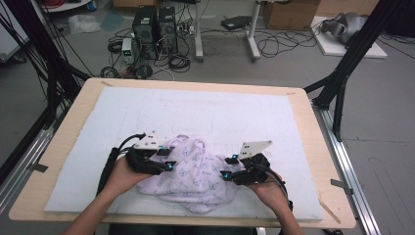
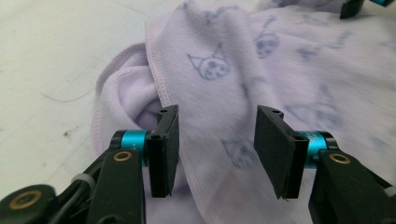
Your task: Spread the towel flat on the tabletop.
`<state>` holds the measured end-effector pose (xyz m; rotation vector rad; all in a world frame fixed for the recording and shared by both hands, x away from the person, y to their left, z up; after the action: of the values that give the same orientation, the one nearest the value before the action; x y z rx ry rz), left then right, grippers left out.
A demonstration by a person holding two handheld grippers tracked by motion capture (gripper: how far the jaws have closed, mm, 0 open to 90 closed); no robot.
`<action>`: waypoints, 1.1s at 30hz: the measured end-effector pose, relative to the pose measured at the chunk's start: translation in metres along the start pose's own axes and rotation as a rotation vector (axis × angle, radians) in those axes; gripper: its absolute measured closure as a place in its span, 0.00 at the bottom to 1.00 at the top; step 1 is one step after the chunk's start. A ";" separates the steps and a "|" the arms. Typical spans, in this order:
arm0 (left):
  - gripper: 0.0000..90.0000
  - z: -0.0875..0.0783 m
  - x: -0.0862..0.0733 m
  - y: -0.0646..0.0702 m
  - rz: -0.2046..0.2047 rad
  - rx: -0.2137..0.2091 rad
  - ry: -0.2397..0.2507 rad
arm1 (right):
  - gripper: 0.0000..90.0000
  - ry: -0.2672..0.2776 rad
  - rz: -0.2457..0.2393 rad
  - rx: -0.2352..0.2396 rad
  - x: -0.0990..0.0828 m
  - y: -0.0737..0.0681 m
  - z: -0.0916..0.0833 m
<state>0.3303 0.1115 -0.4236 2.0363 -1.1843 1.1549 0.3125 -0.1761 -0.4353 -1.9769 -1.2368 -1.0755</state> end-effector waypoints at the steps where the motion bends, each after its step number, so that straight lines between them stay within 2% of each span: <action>1: 0.56 0.008 -0.001 -0.002 -0.002 0.003 -0.015 | 0.57 -0.005 0.009 -0.001 -0.003 0.003 0.002; 2: 0.57 0.019 -0.007 -0.007 -0.011 0.016 -0.061 | 0.59 -0.009 0.020 -0.001 -0.007 0.005 0.004; 3: 0.60 0.019 -0.007 -0.007 -0.011 0.016 -0.061 | 0.60 -0.019 0.027 -0.008 -0.012 0.007 0.005; 4: 0.70 0.023 -0.010 -0.009 -0.020 0.011 -0.092 | 0.63 -0.032 0.037 -0.010 -0.018 0.009 0.006; 5: 0.77 0.027 -0.015 -0.010 -0.006 -0.007 -0.130 | 0.66 -0.042 0.046 -0.006 -0.023 0.010 0.007; 6: 0.84 0.027 -0.015 -0.010 -0.006 -0.007 -0.130 | 0.66 -0.042 0.046 -0.006 -0.023 0.010 0.007; 7: 0.84 0.028 -0.016 -0.009 0.013 -0.018 -0.136 | 0.70 -0.047 0.059 0.005 -0.028 0.009 0.008; 8: 0.94 0.027 -0.016 -0.008 0.016 -0.015 -0.130 | 0.80 -0.033 0.066 0.035 -0.033 0.007 0.010; 9: 0.95 0.025 -0.015 -0.007 0.027 -0.016 -0.130 | 0.87 -0.032 0.057 0.052 -0.033 0.005 0.009; 10: 0.95 0.018 -0.014 -0.007 0.026 -0.002 -0.108 | 0.91 -0.031 0.051 0.062 -0.032 0.004 0.008; 11: 0.95 0.018 -0.014 -0.007 0.026 -0.002 -0.108 | 0.93 -0.035 0.046 0.063 -0.031 0.004 0.008; 12: 0.96 0.012 -0.014 -0.009 0.024 0.013 -0.097 | 0.94 -0.042 0.037 0.056 -0.030 0.004 0.007; 13: 0.96 -0.002 -0.015 -0.010 0.014 0.040 -0.063 | 0.94 -0.039 0.024 0.047 -0.027 0.003 0.004; 14: 0.96 -0.002 -0.015 -0.010 0.014 0.040 -0.063 | 0.94 -0.033 0.017 0.038 -0.025 0.003 0.002; 15: 0.96 -0.020 -0.017 -0.012 0.010 0.070 -0.037 | 0.94 -0.022 0.008 0.025 -0.022 0.002 -0.002; 16: 0.96 -0.020 -0.017 -0.012 0.010 0.070 -0.037 | 0.94 -0.005 0.003 0.014 -0.018 0.002 -0.006; 18: 0.96 -0.051 -0.025 -0.008 0.011 0.101 -0.015 | 0.94 0.018 -0.005 0.008 -0.012 0.000 -0.014; 19: 0.96 -0.051 -0.025 -0.008 0.011 0.101 -0.015 | 0.94 0.018 -0.005 0.008 -0.012 0.000 -0.014; 20: 0.96 -0.059 -0.029 -0.005 0.005 0.105 -0.008 | 0.94 0.029 -0.017 0.011 -0.006 -0.005 -0.022; 23: 0.96 -0.081 -0.044 0.010 0.015 0.112 -0.003 | 0.95 0.028 -0.030 0.021 -0.005 -0.012 -0.024; 24: 0.96 -0.087 -0.052 0.018 0.007 0.106 -0.003 | 0.95 0.022 -0.040 0.042 -0.009 -0.022 -0.024; 27: 0.96 -0.096 -0.071 0.033 -0.010 0.082 -0.016 | 0.95 -0.001 -0.050 0.072 -0.017 -0.037 -0.021; 30: 0.96 -0.096 -0.081 0.041 -0.001 0.056 -0.044 | 0.94 -0.007 -0.058 0.096 -0.019 -0.044 -0.020; 32: 0.85 -0.094 -0.079 0.042 0.014 0.051 -0.042 | 0.90 0.009 -0.075 0.087 -0.010 -0.046 -0.024; 33: 0.78 -0.091 -0.070 0.037 0.003 0.053 -0.017 | 0.88 0.028 -0.074 0.081 -0.005 -0.043 -0.027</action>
<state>0.2421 0.1929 -0.4368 2.0888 -1.1765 1.1844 0.2630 -0.1814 -0.4235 -1.8631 -1.3262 -1.0682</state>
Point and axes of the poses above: each handheld gripper's, and its own axes: z roughly forward along the jaws, x roughly out of its top, y roughly to its right, the point moved 4 cm from there along z, roughly forward along the jaws, and after that the axes turned 9 degrees about y, right-handed, at the moved point
